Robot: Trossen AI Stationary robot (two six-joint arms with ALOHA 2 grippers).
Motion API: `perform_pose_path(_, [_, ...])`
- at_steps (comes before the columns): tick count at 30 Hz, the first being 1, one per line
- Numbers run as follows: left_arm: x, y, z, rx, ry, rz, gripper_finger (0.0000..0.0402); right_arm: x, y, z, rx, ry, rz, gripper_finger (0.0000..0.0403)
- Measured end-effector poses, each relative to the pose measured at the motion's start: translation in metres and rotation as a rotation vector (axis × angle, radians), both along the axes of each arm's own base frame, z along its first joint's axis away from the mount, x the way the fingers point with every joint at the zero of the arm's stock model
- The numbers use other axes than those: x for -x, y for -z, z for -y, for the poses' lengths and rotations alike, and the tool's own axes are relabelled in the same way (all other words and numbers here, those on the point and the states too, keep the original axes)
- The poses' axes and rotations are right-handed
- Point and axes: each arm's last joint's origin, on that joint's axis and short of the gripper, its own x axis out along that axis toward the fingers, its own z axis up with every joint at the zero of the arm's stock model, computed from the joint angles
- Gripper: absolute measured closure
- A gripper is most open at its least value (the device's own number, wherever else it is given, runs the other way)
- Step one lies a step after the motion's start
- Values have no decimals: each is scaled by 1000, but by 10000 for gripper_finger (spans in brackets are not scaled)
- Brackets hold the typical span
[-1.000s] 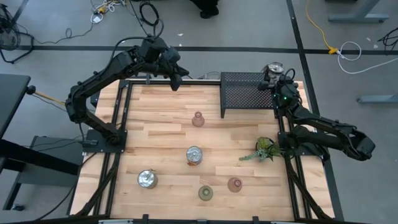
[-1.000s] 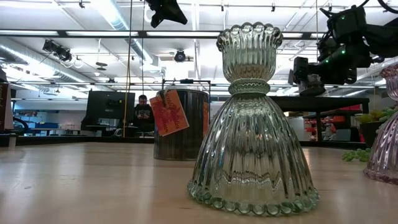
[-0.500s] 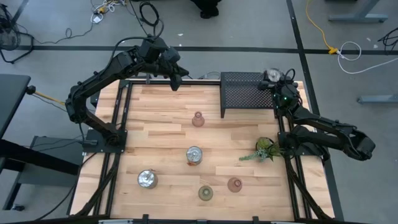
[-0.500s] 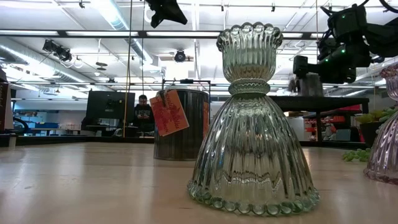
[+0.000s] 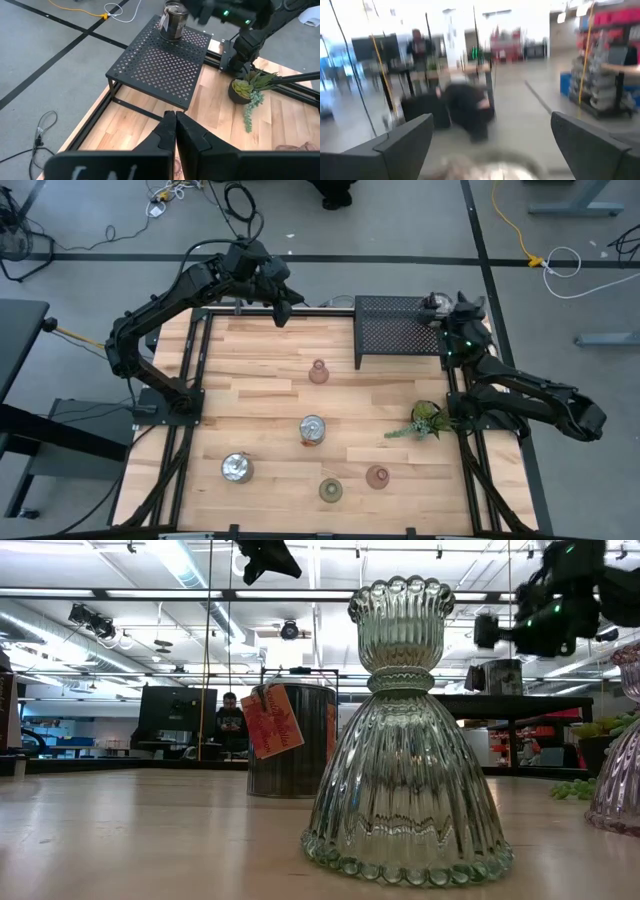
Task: Pick & Place candle stick holders
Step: Put the bottom pink candle holder on the shelf
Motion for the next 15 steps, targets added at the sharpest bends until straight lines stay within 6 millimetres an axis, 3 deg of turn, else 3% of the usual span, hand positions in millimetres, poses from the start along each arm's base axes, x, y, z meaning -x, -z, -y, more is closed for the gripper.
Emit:
perform_pose_path(6, [0, 0, 0, -3, 2, 0, 390, -2, -21, -23, 141, -186, 89, 3])
perform_pose_path(11, [0, 0, 0, -8, 5, -2, 390, -12, -47, -48, 231, -590, 220, 3])
perform_pose_path(15, [1, 1, 1, -24, 22, -25, 390, -26, -75, -66, 241, -860, 219, 3])
